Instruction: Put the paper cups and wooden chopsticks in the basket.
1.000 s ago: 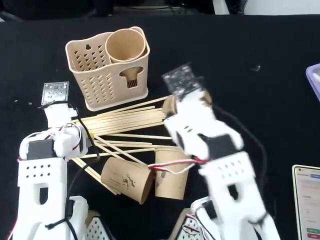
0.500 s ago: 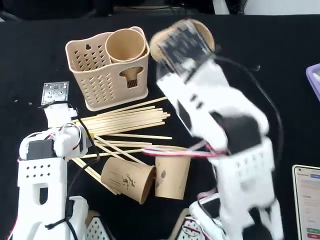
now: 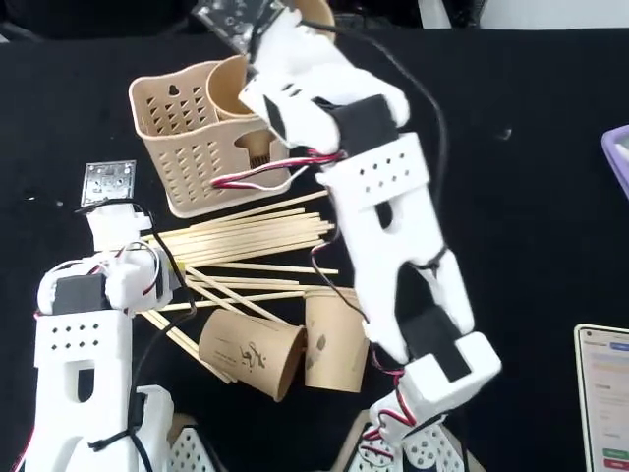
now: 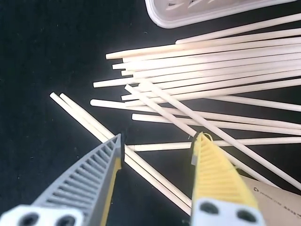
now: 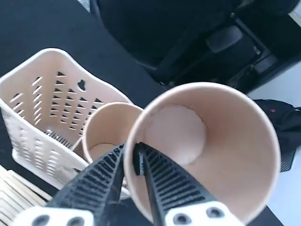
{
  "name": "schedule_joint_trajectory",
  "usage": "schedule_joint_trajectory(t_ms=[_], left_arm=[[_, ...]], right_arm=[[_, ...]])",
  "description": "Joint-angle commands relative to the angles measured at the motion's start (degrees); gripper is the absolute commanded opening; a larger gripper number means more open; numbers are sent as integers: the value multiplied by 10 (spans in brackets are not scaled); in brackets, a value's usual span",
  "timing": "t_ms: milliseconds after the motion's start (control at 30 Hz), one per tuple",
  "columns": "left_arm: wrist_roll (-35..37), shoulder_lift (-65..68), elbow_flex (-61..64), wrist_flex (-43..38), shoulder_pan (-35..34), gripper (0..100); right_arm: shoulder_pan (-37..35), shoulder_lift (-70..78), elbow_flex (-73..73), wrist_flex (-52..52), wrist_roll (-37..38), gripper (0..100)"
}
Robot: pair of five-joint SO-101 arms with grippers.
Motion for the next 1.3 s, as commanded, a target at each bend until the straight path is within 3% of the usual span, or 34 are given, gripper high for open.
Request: schedule_joint_trajectory(t_ms=[0,367,933,1100,1267], left_arm=[[2,-13,-1,-3,-7,245],[1,-13,-1,-3,-7,245],[0,-13,-1,0,-7,245],[-1,-13,-7,12,-7,245],[-2,-13,-7,12,-7,245]], right_arm=[[-18,-1,-28,0,6,10],[-22,-10,-77,59,6,11],[-60,35,-59,62,7,11],[-62,38,-69,107,69,11],[-52,51,-73,108,74,18]])
